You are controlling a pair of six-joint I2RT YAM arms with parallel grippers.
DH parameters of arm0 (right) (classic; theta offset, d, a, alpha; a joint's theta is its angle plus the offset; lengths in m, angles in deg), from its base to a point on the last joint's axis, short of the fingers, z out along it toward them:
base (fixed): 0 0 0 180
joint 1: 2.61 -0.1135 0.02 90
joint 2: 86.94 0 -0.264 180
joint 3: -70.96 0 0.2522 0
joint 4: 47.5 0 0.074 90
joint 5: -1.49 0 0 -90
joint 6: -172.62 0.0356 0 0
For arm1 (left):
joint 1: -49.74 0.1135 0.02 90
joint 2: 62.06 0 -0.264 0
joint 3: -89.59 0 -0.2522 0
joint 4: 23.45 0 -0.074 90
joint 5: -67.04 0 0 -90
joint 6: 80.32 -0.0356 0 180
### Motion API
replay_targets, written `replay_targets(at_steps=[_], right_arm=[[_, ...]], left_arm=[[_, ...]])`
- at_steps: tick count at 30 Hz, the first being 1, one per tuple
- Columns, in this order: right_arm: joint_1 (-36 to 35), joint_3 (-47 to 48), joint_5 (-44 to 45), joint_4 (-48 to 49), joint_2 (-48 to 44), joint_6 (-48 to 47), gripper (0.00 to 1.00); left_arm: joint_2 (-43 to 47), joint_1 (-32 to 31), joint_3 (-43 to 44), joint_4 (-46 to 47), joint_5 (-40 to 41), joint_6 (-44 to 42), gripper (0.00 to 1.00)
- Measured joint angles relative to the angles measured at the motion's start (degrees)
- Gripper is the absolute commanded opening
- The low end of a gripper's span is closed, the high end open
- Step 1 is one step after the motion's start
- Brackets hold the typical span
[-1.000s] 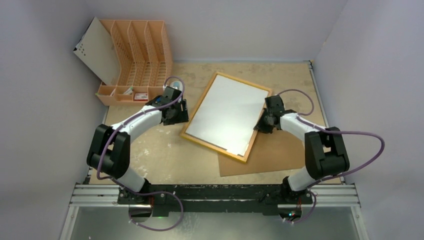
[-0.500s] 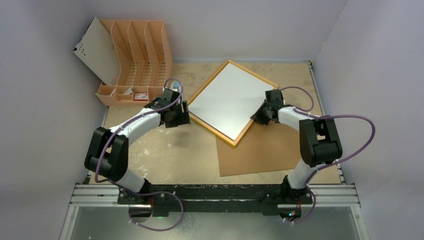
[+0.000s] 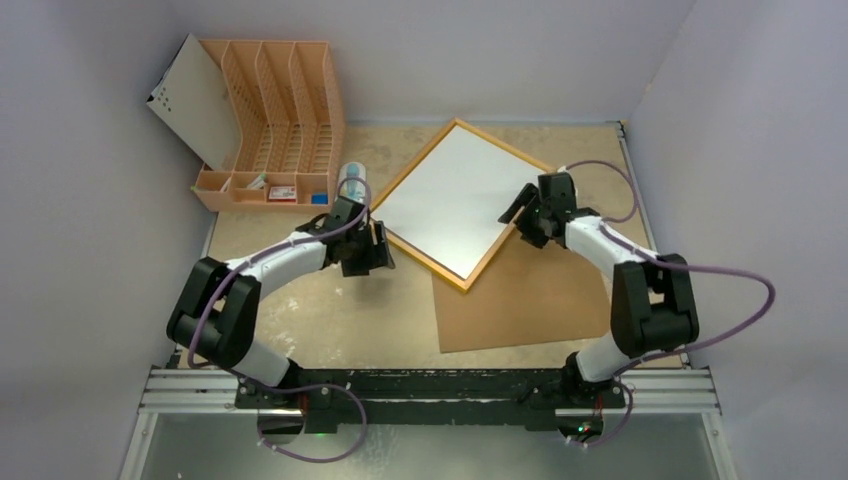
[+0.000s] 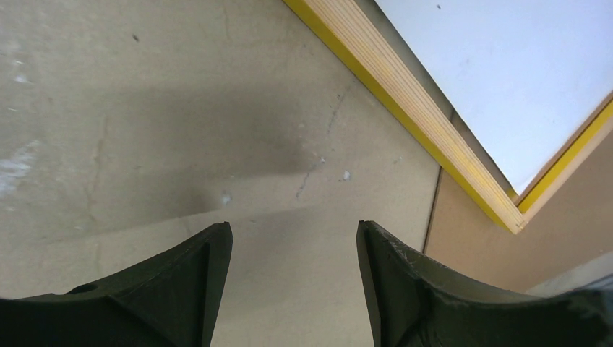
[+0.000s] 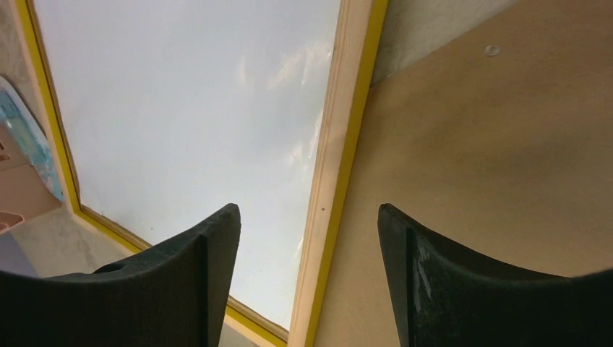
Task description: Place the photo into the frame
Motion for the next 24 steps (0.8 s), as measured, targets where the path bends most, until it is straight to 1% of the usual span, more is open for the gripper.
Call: replay_targets(at_steps=[5,6,8,11,14,18,24], right_arm=[[2.0,-2.4,6.3,-3.5,-9.6,-2.9,0.8],[2.8,-3.0,7.2,-4.1,-11.5,-3.3,0.81],[5.4,-4.7,9.6,-5.6,-15.8,-4.4,0.83],[9.6,-7.0,13.6,-7.6,-21.4,-6.0,0.88],[12.8,-9.7,17.2,-9.0,-25.4,-7.3,0.91],[16.3,-13.0,20.0,-11.5,-27.8,-8.3,0.94],[23.9,-13.6,18.5,-12.3,-25.8,-7.8,0.95]], left_arm=[[0.0,-3.1,-1.7,2.4,-1.6,2.9,0.67],[0.0,-3.8,-2.0,2.7,-1.8,3.5,0.7],[0.0,-5.5,-2.5,3.5,-2.0,4.4,0.73],[0.0,-8.7,-3.4,5.5,-2.2,5.9,0.73],[0.0,-13.2,-4.6,7.8,-2.2,7.4,0.73],[0.3,-17.6,-7.1,11.9,-2.2,10.1,0.73],[-0.5,-20.5,-8.4,17.5,-2.2,13.0,0.72]])
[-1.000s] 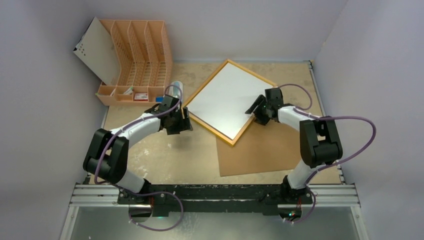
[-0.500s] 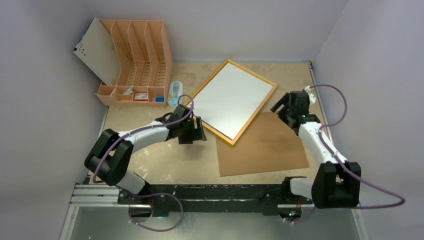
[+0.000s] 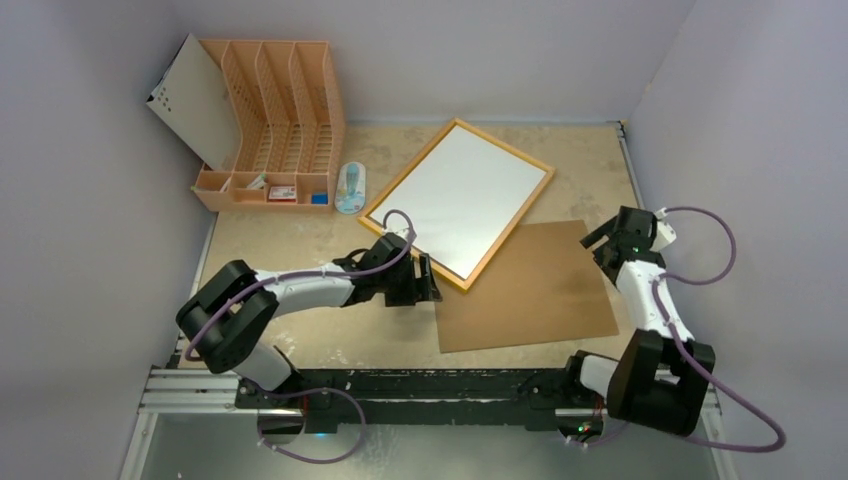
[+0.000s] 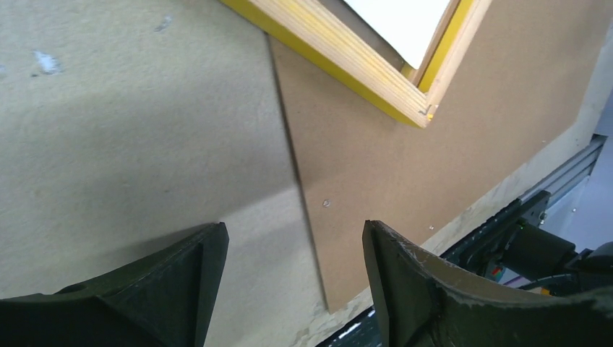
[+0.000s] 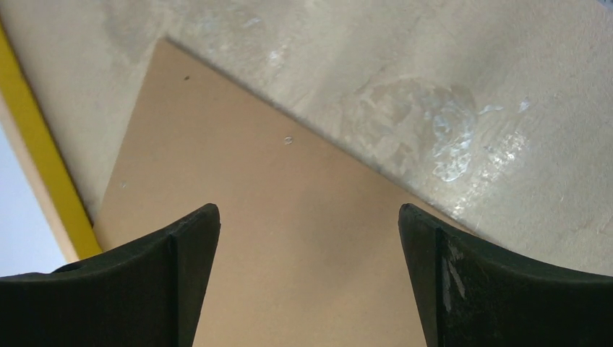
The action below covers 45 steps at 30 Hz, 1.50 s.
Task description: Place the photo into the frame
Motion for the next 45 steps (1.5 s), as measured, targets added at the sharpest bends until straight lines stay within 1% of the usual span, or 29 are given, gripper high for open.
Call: replay_targets(at_steps=[5,7,15,18,21,26,31,36,45], right_arm=[[7.8,0.0,-4.7,2.3,7.3,-1.0,0.97],[9.1,0.0,-4.8,3.1,9.8,-2.3,0.98],[11.1,2.4,-4.9,5.6,16.4,-8.9,0.97],[11.4,3.5,-7.2,7.0,19.9,-11.5,0.96],[11.6,4.6,-10.4,9.0,21.3,-13.2,0.96],[12.1,4.2,-17.4,12.6,21.5,-14.3,0.95],[12.1,1.1,-25.7,16.5,19.3,-14.1,0.93],[13.3,-1.5,-28.9,19.8,17.6,-14.6,0.91],[13.7,-4.0,-33.2,20.3,9.7,-14.7,0.89]], left_arm=[[-1.4,-0.8,0.0,2.7,-0.1,2.0,0.72],[-1.8,-1.0,0.0,3.6,0.0,3.1,0.72],[-3.7,-2.8,0.0,7.6,-0.1,6.9,0.71],[-4.5,-3.6,0.3,8.9,-0.2,7.6,0.71],[-4.7,-4.4,0.3,9.5,-0.1,8.3,0.71],[-5.9,-5.2,0.6,11.1,-0.6,8.9,0.7],[-8.3,-6.4,1.7,14.1,-4.3,8.2,0.68],[-9.1,-7.3,4.3,11.0,-6.2,4.9,0.68],[-8.6,-8.5,4.7,7.9,-9.0,4.1,0.68]])
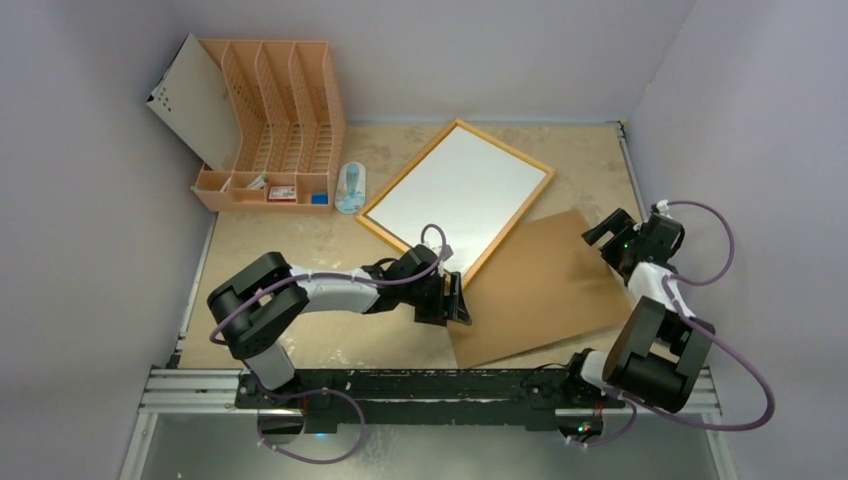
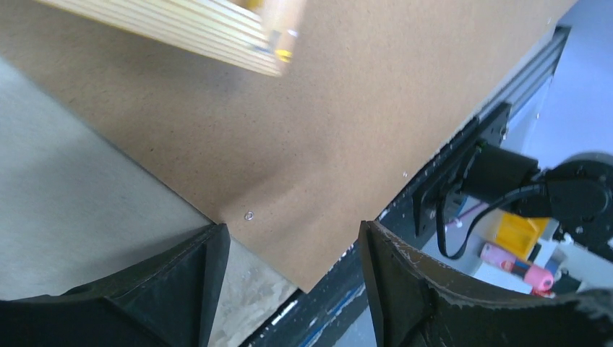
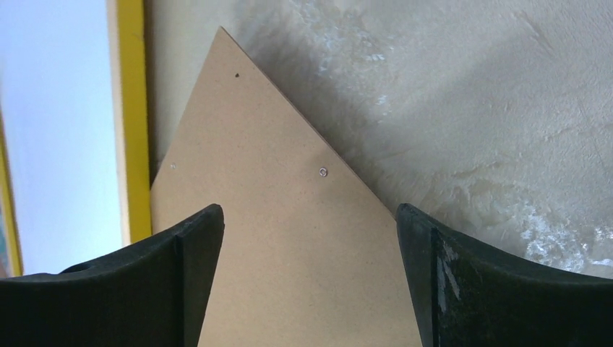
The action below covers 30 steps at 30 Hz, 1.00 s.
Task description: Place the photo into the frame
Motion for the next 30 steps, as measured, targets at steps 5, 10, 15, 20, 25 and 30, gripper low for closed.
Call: replay_targets(at_steps=[5,10,15,20,25,30], right_arm=[[0.0,0.1,-1.3,-2.2,-5.7,0.9,0.88],[-1.8,1.9,-5.3,-11.4,-12.0,4.4,0.88],[-2.0,5.4,-3.7,-16.8,-14.2,6.0,0.89],[-2.0,5.7,-0.1,-20.8,-15.6,6.6,0.88],[-2.0,5.6,5.5,-27.1,-18.7,8.0,0.9],[-2.1,2.8,9.9,-32.8,-27.3,12.1,0.94]], left_arm=[[0.0,-3.5,-0.3,-0.2,-2.8,0.0,0.68],[-0.1,-6.3,-0.1,5.0,-4.2,0.0,0.68],[-2.7,-6.9,1.9,7.9,-4.8,-0.4,0.68],[-5.4,-7.1,4.3,6.0,-4.0,-2.1,0.68],[-5.4,-7.1,11.7,-4.1,1.6,-8.2,0.7],[-9.7,-7.1,29.7,-13.5,7.4,-17.6,0.71]])
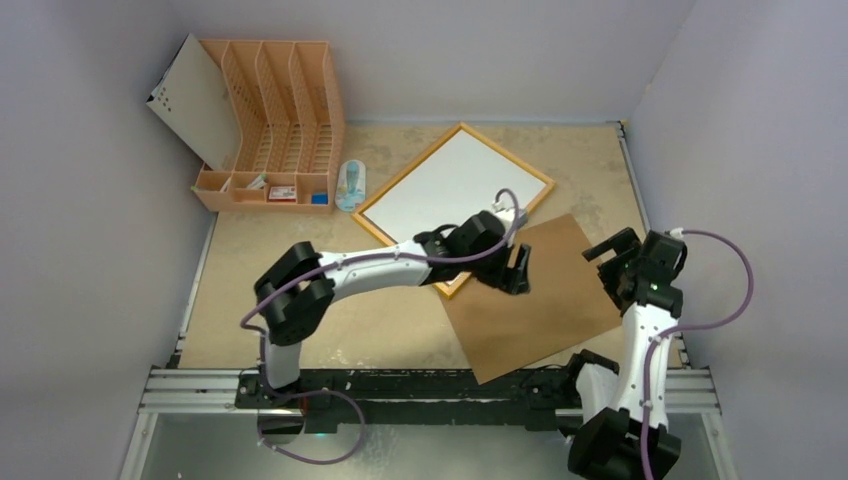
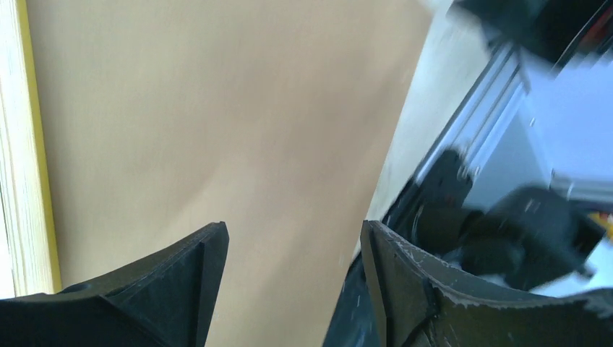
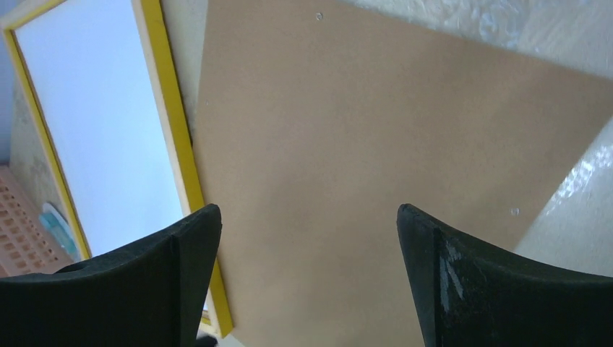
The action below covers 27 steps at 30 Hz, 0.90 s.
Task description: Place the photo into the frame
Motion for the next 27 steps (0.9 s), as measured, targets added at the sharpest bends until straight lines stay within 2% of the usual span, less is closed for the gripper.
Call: replay_targets(at_steps=[6,12,17,23,27], right_arm=[[0.0,-0.4,2.7,-5.0,0.2,6.0,0.97],[-0.1,-2.9,6.8,-8.8,0.5,10.1,0.98],[0.0,-6.3,6.8,-9.8,0.5,13.2,0.96],[0.0,-8.8,6.4,-10.0,1.6,16.3,0.97],[0.0,-8.9,5.7,-9.4,3.6,17.4,0.97]], left_arm=[[-13.8,0.3,22.6,-3.5,3.3,-9.4,0.71],[-27.9,1.9,37.5,-7.6,3.4,-15.1,0.72],[-35.7,4.2,45.1,-8.9,3.5,-18.0,0.73],[-37.8,6.0,46.9,-6.2,5.4,-21.6,0.76],[-41.1,6.3,51.4,-3.6,6.6,-23.4,0.78]])
